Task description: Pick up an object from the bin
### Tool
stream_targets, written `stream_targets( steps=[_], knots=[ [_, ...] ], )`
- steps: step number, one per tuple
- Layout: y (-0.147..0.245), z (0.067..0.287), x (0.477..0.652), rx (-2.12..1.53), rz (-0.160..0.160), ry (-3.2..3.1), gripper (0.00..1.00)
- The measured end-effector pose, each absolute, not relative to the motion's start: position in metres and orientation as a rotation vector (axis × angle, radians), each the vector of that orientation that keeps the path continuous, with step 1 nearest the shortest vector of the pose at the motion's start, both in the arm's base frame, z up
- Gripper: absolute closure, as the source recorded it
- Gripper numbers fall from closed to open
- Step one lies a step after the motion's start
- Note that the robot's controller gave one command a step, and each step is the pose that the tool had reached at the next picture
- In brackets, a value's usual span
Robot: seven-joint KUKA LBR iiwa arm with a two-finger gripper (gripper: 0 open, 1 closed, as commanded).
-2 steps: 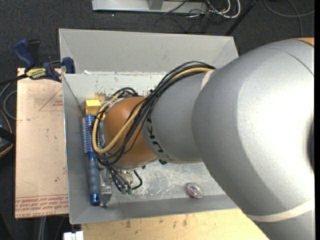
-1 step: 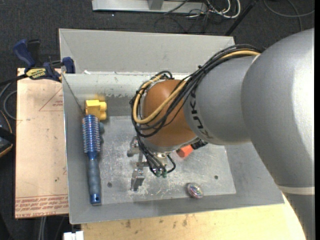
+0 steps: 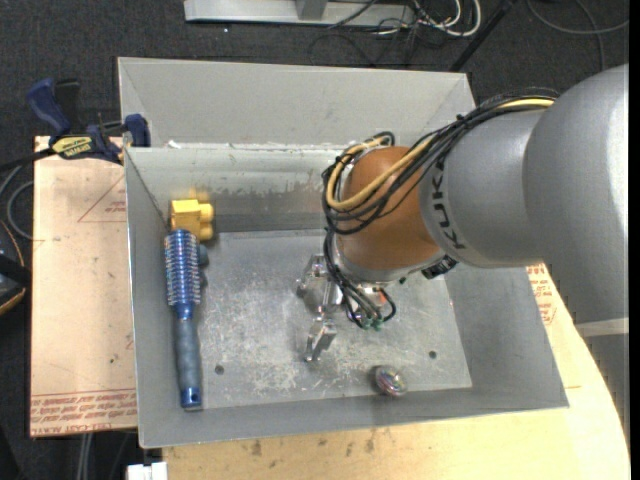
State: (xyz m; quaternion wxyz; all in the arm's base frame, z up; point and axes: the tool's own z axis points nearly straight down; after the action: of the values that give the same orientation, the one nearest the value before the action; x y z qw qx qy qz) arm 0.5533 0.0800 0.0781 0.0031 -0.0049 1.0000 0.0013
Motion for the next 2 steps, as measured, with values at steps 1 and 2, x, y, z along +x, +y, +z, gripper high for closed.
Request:
stream_targets(
  steps=[1,2],
  knots=[
    [0.137,0.08,0.489,0.099,0.006,3.136,0.0],
    [0.23,0.079,0.602,0.047,0.008,3.135,0.0]
  ],
)
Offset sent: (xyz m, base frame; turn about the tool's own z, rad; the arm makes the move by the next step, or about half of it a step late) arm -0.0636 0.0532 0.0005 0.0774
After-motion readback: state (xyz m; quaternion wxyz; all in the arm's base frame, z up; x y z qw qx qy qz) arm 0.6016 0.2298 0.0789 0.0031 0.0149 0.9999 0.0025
